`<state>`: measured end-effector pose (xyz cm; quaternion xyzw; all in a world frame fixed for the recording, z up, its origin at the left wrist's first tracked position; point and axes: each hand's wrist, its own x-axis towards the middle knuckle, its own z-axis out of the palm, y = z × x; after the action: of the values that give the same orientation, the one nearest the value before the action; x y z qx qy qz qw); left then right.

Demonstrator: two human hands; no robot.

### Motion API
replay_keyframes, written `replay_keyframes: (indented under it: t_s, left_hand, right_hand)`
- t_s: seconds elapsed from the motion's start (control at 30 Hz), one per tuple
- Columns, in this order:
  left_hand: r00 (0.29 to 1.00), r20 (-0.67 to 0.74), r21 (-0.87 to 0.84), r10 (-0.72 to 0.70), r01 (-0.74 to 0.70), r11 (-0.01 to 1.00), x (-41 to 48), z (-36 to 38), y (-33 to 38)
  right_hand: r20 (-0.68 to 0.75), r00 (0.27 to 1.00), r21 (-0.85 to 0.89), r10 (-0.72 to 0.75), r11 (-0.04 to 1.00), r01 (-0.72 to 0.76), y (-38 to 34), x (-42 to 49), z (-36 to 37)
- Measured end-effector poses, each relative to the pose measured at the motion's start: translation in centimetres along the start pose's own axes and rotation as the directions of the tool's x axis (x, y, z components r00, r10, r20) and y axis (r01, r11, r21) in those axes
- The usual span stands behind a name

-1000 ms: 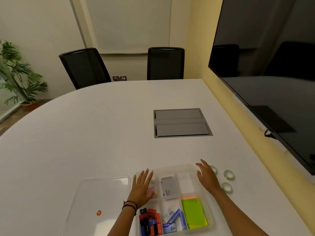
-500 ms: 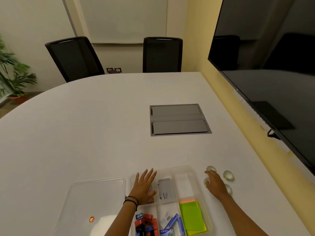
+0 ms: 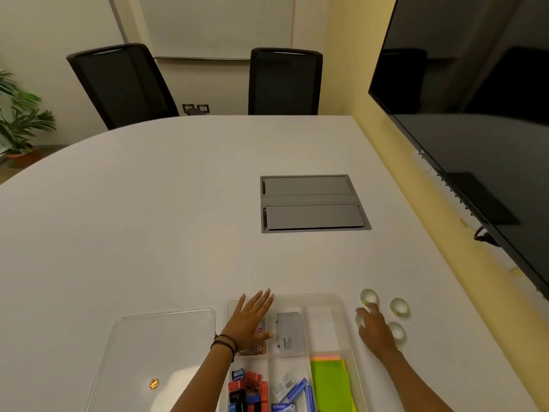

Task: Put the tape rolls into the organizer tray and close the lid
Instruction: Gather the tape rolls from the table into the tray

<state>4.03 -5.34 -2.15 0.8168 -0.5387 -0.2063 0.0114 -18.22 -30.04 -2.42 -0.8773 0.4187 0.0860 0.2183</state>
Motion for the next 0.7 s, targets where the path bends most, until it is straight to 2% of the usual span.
replay_keyframes:
  t_s: [0.2, 0.3, 0.4, 0.47, 0.57, 0.7]
  left_hand:
    - [1.000, 0.006, 0.013, -0.008, 0.008, 1.000, 0.5, 0.0, 0.0]
    - [1.000, -0.003, -0.004, -0.026, 0.026, 1.000, 0.4, 0.1, 0.1]
    - [0.999, -0.003, -0.022, -0.032, 0.032, 0.999, 0.3, 0.1, 0.2]
    - [0.999, -0.002, -0.024, -0.035, 0.035, 0.999, 0.3, 0.1, 0.2]
    - [0.999, 0.014, -0.022, -0.042, 0.043, 0.999, 0.4, 0.1, 0.2]
    - [0.998, 0.008, -0.041, -0.064, 0.065, 0.997, 0.4, 0.4, 0.3]
  right_hand:
    - [-0.005, 1.000, -0.060, -0.015, 0.998, 0.015, 0.1, -0.4, 0.4]
    - [0.048, 0.999, -0.118, 0.000, 0.993, 0.006, -0.2, -0.3, -0.1]
    - [0.132, 0.990, -0.075, 0.038, 0.997, -0.028, -0.6, 0.0, -0.7]
    - [0.152, 0.986, 0.034, 0.069, 0.997, -0.075, -0.8, 0.4, -1.2]
    - [0.092, 0.987, 0.304, 0.131, 0.940, -0.153, -1.4, 0.9, -2.3]
    - [0.054, 0.986, 0.673, 0.159, 0.723, -0.154, -3.4, 1.0, -4.1]
